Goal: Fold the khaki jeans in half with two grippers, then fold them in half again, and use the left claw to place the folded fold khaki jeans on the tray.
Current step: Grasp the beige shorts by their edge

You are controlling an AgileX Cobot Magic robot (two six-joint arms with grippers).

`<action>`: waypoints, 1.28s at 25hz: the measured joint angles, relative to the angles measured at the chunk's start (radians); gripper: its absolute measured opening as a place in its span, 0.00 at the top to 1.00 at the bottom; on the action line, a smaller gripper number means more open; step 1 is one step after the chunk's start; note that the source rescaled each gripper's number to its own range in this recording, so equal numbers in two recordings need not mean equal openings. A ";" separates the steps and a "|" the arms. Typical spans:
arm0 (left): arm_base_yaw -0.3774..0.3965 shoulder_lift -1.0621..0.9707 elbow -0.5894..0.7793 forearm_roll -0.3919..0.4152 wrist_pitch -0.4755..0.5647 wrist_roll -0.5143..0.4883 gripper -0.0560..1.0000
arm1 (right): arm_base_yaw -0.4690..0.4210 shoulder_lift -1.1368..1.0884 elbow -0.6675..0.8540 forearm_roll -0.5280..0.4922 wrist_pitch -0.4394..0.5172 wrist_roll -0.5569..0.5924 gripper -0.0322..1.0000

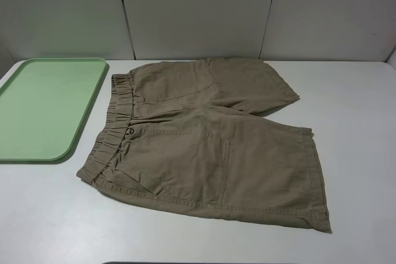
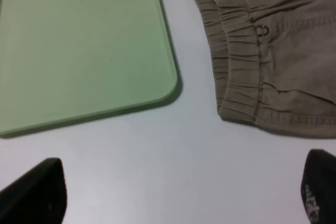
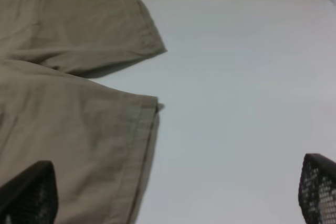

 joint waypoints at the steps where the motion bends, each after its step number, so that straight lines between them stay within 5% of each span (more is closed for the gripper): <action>1: 0.000 0.046 -0.031 0.000 0.005 0.015 0.13 | 0.000 0.023 -0.016 0.013 0.000 -0.002 0.01; 6: -0.048 0.331 -0.226 0.000 0.052 0.130 0.14 | 0.000 0.236 -0.136 0.049 -0.001 -0.095 0.01; 12: -0.343 0.629 -0.361 0.069 0.088 0.259 0.15 | 0.049 0.527 -0.263 0.098 -0.041 -0.310 0.01; 16: -0.536 0.832 -0.364 0.170 0.089 0.322 0.16 | 0.190 0.677 -0.267 0.090 -0.055 -0.372 0.01; 21: -0.668 1.066 -0.364 0.200 0.085 0.345 0.16 | 0.426 0.843 -0.267 0.018 -0.056 -0.389 0.01; 28: -0.711 1.296 -0.364 0.194 -0.017 0.410 0.16 | 0.753 1.075 -0.267 -0.100 -0.060 -0.390 0.01; 32: -0.711 1.377 -0.364 0.181 -0.037 0.469 0.16 | 0.853 1.180 -0.267 -0.119 -0.062 -0.394 0.01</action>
